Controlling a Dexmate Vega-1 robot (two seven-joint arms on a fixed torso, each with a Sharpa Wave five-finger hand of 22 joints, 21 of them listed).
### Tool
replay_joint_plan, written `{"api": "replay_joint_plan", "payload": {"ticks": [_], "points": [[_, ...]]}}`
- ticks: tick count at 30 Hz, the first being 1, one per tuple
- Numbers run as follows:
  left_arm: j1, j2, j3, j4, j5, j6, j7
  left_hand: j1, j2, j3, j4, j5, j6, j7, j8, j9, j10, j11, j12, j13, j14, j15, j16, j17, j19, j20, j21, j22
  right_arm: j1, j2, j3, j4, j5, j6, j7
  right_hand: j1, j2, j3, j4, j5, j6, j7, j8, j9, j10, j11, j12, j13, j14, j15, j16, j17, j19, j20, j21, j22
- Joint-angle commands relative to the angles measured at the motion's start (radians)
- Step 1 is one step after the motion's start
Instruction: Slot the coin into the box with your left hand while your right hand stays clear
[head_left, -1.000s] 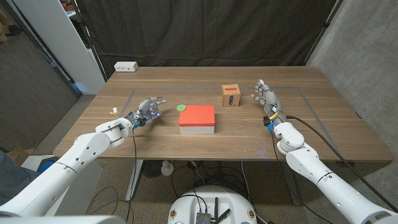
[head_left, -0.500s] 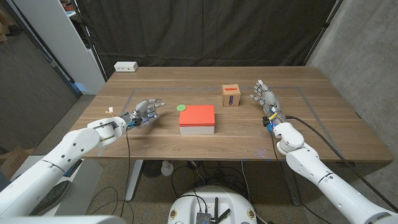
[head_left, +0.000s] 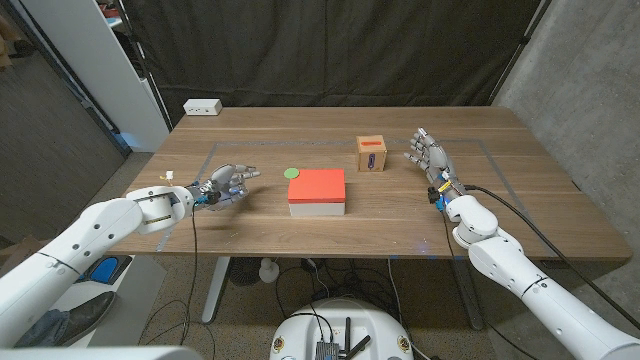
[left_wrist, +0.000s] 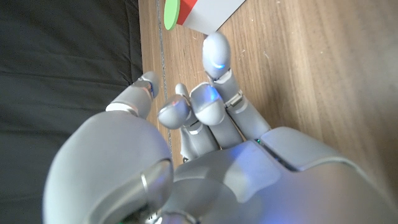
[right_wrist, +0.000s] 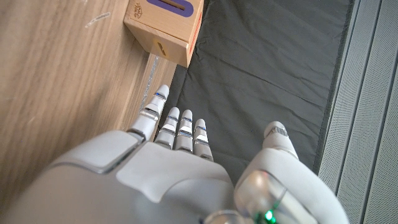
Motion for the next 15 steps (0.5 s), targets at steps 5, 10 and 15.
{"api": "replay_joint_plan", "payload": {"ticks": [5,10,15], "points": [[0.08,-0.005,-0.039,-0.035,-0.065,-0.024,-0.034,0.017,0.009,-0.02,0.011,0.003,-0.055,0.019,0.004,0.022,-0.014,-0.002,-0.002,-0.001,0.004,0.0,-0.004,0.016,-0.02,0.001,0.008,-0.019,-0.042,-0.044,0.035,-0.057,0.007,0.006,0.0,0.008,0.0,0.006,-0.001,0.005,0.009,0.001,0.004,0.002,0.007,0.001,0.007,0.005,0.008,-0.002,0.004,0.002,0.008,0.0,0.004,0.005],[0.137,-0.015,-0.082,-0.085,-0.091,-0.045,0.008,0.01,0.023,-0.027,0.015,0.002,-0.062,0.023,0.011,0.033,-0.018,-0.002,-0.01,-0.002,-0.003,0.0,-0.01,0.027,-0.034,0.001,0.014,-0.025,-0.066,-0.05,0.046,-0.083,0.005,0.009,-0.017,0.008,0.0,0.006,-0.001,0.005,0.009,0.001,0.004,0.002,0.007,0.001,0.007,0.005,0.008,-0.002,0.004,0.002,0.008,0.0,0.004,0.005],[0.173,-0.014,-0.116,-0.111,-0.118,-0.043,0.049,0.009,0.032,-0.035,0.013,0.001,-0.06,0.022,0.024,0.046,-0.014,-0.002,-0.015,-0.003,-0.01,0.0,-0.019,0.034,-0.03,0.001,0.027,-0.032,-0.08,-0.059,0.054,-0.097,0.001,0.0,-0.03,0.008,0.0,0.006,-0.001,0.005,0.009,0.001,0.004,0.002,0.007,0.001,0.007,0.005,0.008,-0.002,0.004,0.002,0.008,0.0,0.004,0.005]]}}
